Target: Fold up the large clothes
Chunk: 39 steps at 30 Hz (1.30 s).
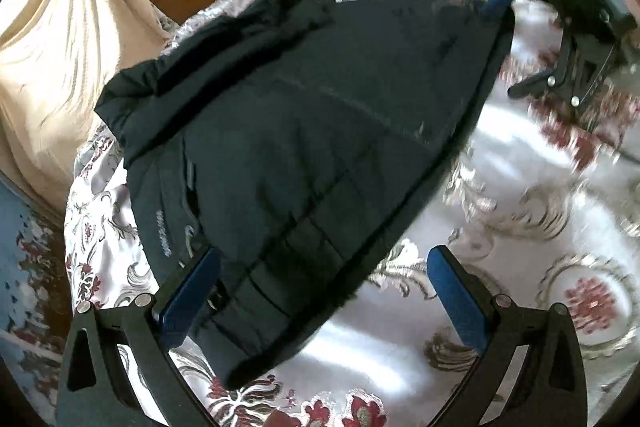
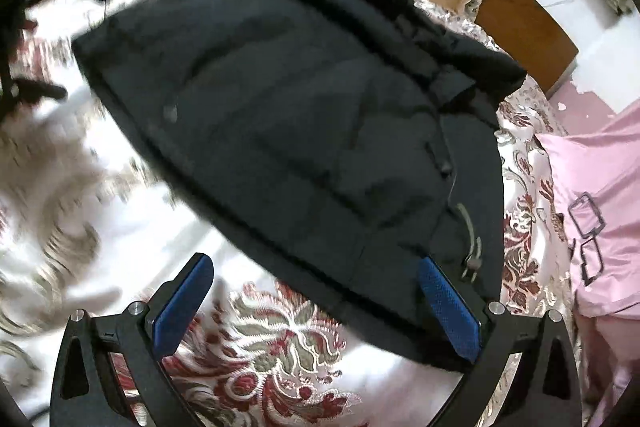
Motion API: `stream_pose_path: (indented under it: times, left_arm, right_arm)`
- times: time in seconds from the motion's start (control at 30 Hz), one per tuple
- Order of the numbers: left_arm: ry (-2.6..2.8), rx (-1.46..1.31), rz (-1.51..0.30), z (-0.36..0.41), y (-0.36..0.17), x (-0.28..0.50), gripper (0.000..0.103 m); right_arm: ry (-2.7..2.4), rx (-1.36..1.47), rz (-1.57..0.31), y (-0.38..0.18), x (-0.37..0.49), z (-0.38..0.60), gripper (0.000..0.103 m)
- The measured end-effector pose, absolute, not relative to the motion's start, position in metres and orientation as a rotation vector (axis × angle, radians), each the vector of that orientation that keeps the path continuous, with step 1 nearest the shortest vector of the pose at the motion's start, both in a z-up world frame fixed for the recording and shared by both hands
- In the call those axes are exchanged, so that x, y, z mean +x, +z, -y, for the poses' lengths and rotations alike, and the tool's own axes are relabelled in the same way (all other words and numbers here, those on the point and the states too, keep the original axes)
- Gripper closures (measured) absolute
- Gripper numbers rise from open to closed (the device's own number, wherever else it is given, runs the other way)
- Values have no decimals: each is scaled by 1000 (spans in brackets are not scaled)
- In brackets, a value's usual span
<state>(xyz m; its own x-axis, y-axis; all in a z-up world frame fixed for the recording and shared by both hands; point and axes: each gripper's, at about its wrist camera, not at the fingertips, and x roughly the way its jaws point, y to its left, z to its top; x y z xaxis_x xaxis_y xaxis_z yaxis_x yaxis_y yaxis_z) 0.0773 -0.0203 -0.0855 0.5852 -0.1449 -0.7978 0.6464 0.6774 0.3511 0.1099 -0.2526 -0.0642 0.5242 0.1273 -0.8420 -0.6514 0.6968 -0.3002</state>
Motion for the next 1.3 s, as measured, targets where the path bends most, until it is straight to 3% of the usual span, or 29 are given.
stream_pose_path:
  times: [0.27,0.63,0.7,0.77,0.8,0.83,0.87,0.93,1.0,1.07,1.3]
  left_arm:
    - [-359,802,-806,17,-118,81,1]
    - [-105,852,-686,8,-122,84,1]
    - [-53,860,-662,4,-120,88,1]
    - [-27,857,-650,1,-118,88,2]
    - [-34,845,-650,0,-116,88,6]
    - [-43,840,-649,0,-116,86,19]
    - [-63,835,-654,0,-115,86,28]
    - [-97,835,-668,1,-115,86,57]
    - [-128,847,-679,2,-116,85,68]
    - [-173,834,-681,1,-112,84,93]
    - [-257,735,-743,-10,-86,77,99]
  right_arm:
    - [352,-803,-744,-84,106,240,0]
    - [188,-955,-514,-92,95,233,1]
    - [188,-947,-500,-90,96,234,10]
    - [214,-942,-502,-91,95,234,31]
    - [236,-949,-505,-92,94,233,47]
    - [251,-962,-500,-94,91,231,60]
    - [259,-975,-495,-96,88,228,65]
    - [273,-1007,-484,-100,82,223,76]
    - [284,-1006,-482,-100,80,223,85]
    - [292,-988,-470,-95,79,224,91]
    - [340,-955,-475,-77,56,222,98]
